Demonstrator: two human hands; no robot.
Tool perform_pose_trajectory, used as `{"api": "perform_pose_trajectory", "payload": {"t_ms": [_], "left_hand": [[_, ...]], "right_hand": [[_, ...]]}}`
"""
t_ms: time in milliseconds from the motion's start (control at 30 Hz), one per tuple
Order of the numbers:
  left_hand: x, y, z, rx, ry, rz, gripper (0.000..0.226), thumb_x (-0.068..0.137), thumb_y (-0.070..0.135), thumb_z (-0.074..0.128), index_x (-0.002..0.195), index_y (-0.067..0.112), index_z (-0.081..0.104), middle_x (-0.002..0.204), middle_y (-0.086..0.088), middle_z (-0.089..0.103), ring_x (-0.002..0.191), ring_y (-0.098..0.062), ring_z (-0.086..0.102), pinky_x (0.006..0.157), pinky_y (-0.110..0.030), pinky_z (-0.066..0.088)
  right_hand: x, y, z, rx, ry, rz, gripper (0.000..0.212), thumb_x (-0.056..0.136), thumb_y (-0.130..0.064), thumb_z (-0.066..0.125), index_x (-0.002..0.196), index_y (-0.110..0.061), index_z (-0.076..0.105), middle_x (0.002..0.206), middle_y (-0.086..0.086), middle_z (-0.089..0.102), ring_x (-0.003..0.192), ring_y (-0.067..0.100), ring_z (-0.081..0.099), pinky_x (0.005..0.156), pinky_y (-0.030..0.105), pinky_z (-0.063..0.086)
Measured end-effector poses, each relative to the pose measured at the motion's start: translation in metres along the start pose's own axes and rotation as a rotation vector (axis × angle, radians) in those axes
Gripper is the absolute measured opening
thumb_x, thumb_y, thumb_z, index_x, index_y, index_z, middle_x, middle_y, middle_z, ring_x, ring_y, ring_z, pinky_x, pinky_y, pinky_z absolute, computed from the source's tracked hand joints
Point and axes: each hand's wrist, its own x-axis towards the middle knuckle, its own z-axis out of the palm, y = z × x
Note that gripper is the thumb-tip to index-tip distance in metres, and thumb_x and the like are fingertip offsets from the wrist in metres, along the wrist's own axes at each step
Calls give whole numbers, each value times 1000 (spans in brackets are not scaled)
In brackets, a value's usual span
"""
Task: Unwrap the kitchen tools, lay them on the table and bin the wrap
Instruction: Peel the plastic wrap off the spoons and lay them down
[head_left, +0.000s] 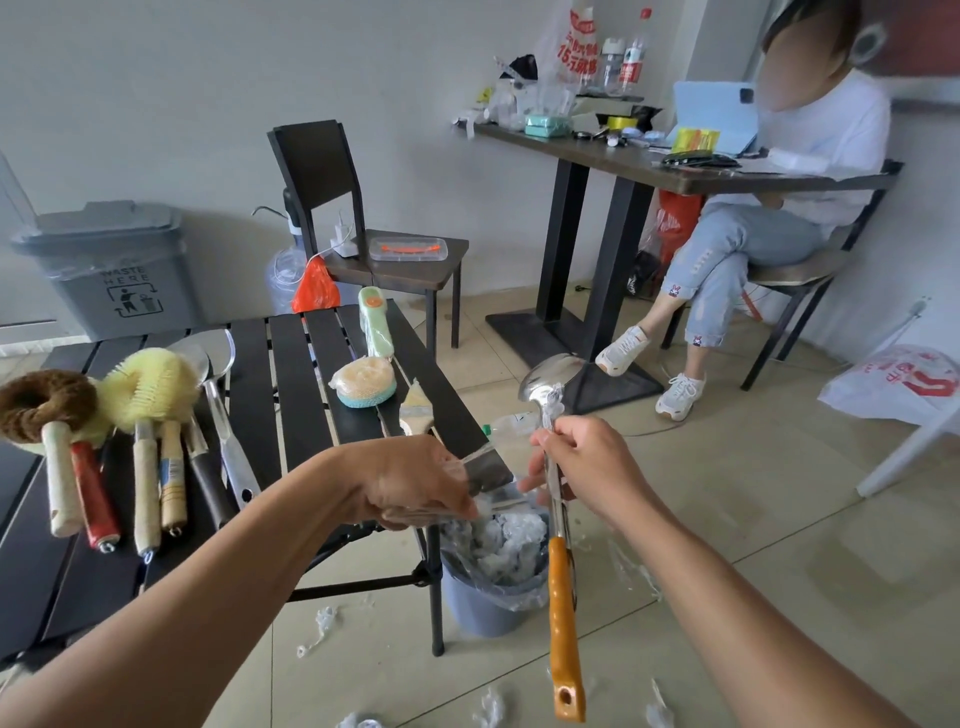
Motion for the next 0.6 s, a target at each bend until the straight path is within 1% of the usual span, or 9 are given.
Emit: {"api": "perform_pose_trajectory", "payload": {"t_ms": [67, 100, 200, 267, 367, 400, 467, 533, 600], "left_hand": [[0, -4, 3, -208, -63, -22, 54, 98, 5, 68, 50, 18, 48, 41, 1, 44, 30, -9, 36, 37, -17, 25], [0, -8, 5, -333, -103, -27, 52, 98, 4, 67, 52, 17, 48, 40, 1, 42, 28, -7, 36, 35, -15, 24], [-1, -16, 11, -701, -221, -35, 45, 97, 1, 66, 61, 13, 43, 40, 0, 42, 25, -6, 36, 30, -13, 21], [-1, -18, 16, -716, -203, -8, 43, 97, 1, 66, 62, 13, 44, 42, 0, 42, 26, -6, 36, 30, -15, 23], [-7, -13, 25, -322, 52, 114, 24, 101, 8, 62, 78, 9, 55, 55, -3, 45, 37, -11, 35, 39, -22, 27], [-8, -9, 29, -206, 170, 159, 20, 102, 13, 60, 82, 10, 59, 60, -5, 50, 42, -13, 40, 41, -24, 32], [-9, -1, 36, -83, 379, 264, 24, 106, 27, 57, 93, 13, 70, 74, -7, 67, 55, -17, 60, 51, -30, 51], [-9, 7, 42, -105, 509, 312, 26, 108, 35, 55, 104, 23, 77, 91, 1, 79, 78, -14, 75, 71, -35, 60], [-7, 10, 44, -279, 592, 309, 26, 109, 25, 53, 100, 17, 76, 94, 2, 82, 86, -11, 77, 82, -38, 57]], "right_hand": [[-1, -3, -2, -79, 46, -22, 27, 110, -17, 53, 92, -6, 70, 71, 6, 79, 60, 18, 78, 52, 26, 61], [-1, -5, -4, -105, 61, -29, 28, 110, -18, 53, 91, -8, 70, 71, 5, 78, 58, 17, 77, 52, 24, 60], [-2, -9, -10, -146, 75, -31, 30, 111, -22, 54, 89, -10, 71, 70, 2, 78, 62, 20, 78, 59, 31, 65], [-4, -9, -12, -86, 63, -20, 26, 110, -20, 56, 93, -10, 72, 72, 3, 78, 63, 21, 78, 60, 32, 66], [-12, -12, -5, 66, 21, 7, 18, 107, -16, 60, 98, -7, 73, 74, 5, 79, 66, 25, 80, 60, 33, 66], [-16, -13, -2, 64, 19, -6, 17, 105, -16, 61, 97, -7, 74, 75, 5, 80, 67, 24, 80, 62, 34, 66], [-20, -19, 3, 10, 26, -46, 18, 101, -20, 65, 92, -9, 76, 75, 2, 80, 67, 20, 80, 66, 36, 67], [-22, -24, 6, 11, 32, -55, 18, 98, -24, 69, 90, -9, 77, 77, 3, 81, 71, 23, 80, 72, 43, 67], [-23, -27, 8, 46, 36, -30, 18, 95, -28, 72, 90, -12, 78, 81, 7, 81, 79, 29, 80, 76, 47, 66]]}}
